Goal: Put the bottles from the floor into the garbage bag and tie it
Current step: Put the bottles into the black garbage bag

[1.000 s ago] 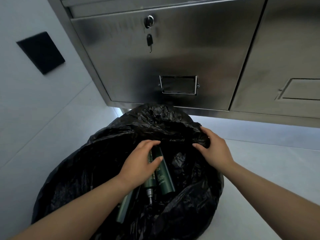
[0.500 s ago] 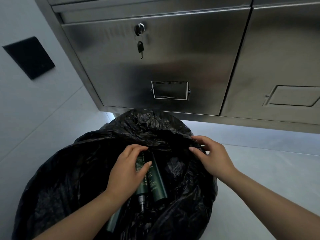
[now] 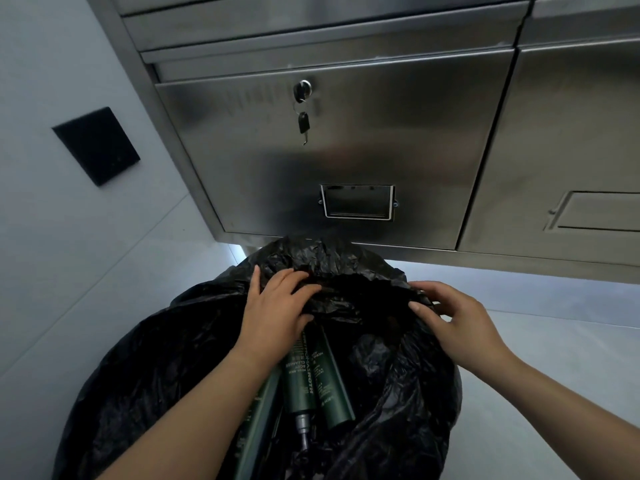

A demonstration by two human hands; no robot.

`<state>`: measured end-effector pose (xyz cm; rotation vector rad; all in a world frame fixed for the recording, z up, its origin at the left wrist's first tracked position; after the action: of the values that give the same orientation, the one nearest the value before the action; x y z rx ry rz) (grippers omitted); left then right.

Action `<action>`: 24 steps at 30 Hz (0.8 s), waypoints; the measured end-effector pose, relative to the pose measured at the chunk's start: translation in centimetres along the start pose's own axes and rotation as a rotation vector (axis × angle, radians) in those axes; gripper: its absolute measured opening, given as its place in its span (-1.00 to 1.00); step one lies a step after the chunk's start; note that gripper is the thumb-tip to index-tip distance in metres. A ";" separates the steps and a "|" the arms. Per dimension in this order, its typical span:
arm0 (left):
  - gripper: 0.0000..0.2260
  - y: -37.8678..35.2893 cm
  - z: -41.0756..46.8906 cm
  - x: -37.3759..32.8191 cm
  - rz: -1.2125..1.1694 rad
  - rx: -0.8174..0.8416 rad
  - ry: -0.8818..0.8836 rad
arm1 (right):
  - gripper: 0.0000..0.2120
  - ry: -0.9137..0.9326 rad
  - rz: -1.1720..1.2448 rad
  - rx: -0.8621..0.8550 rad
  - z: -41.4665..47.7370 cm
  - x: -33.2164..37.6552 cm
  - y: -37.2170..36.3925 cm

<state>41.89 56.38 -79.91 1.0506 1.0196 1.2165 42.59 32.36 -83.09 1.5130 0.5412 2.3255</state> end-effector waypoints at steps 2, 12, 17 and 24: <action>-0.69 -0.3 0.2 0.3 -0.023 0.002 -0.017 | -0.68 0.002 -0.007 0.016 -0.3 0.0 0.2; -0.89 5.5 -0.1 4.0 -0.894 0.032 0.158 | -0.77 -0.078 0.050 -0.043 2.5 -0.7 1.7; -0.83 6.9 -0.4 9.8 -1.281 -0.145 0.447 | -0.75 -0.109 0.087 -0.005 3.6 0.6 -0.5; -0.92 3.3 -1.8 12.0 -1.451 -0.064 0.618 | -0.65 0.336 -0.111 0.044 3.2 11.0 -1.7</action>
<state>40.38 68.68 -77.49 -0.2954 1.7040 0.2861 41.31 39.28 -73.94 1.0814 0.7425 2.5056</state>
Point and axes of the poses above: each hand's wrist, its own z-axis towards the middle knuckle, its own y-axis out of the back of the hand, x = y × z, the point moved 10 cm from there along z, towards the middle knuckle, and after that the axes turned 10 degrees about y, right-handed, at the moved point
